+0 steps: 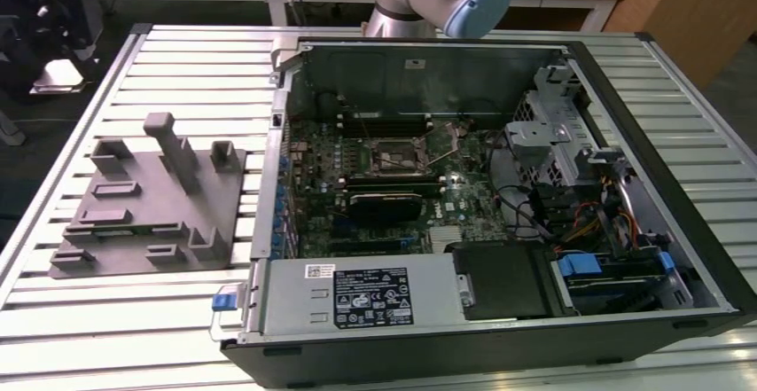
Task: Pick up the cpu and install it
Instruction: 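Pick up the cpu and move it towards the insertion slot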
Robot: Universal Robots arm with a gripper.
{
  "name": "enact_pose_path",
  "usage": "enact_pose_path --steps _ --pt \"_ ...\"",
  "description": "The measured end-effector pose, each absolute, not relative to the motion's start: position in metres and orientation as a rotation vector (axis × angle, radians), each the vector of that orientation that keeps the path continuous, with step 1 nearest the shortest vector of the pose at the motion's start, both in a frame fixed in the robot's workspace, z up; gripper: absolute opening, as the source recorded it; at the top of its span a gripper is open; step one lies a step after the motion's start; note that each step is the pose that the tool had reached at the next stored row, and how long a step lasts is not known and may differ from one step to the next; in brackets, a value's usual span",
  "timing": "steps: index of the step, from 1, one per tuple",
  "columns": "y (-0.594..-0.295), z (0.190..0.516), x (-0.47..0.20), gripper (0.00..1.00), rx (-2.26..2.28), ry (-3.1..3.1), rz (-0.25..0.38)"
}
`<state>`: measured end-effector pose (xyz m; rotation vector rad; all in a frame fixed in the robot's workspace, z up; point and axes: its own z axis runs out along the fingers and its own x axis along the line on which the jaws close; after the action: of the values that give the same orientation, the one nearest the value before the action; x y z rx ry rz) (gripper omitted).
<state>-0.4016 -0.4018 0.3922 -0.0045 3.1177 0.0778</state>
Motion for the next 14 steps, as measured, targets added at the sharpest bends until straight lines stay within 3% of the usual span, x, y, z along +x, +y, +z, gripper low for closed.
enact_pose_path --steps 14 --pt "-0.402 0.392 -0.370 0.54 -0.004 3.118 0.078"
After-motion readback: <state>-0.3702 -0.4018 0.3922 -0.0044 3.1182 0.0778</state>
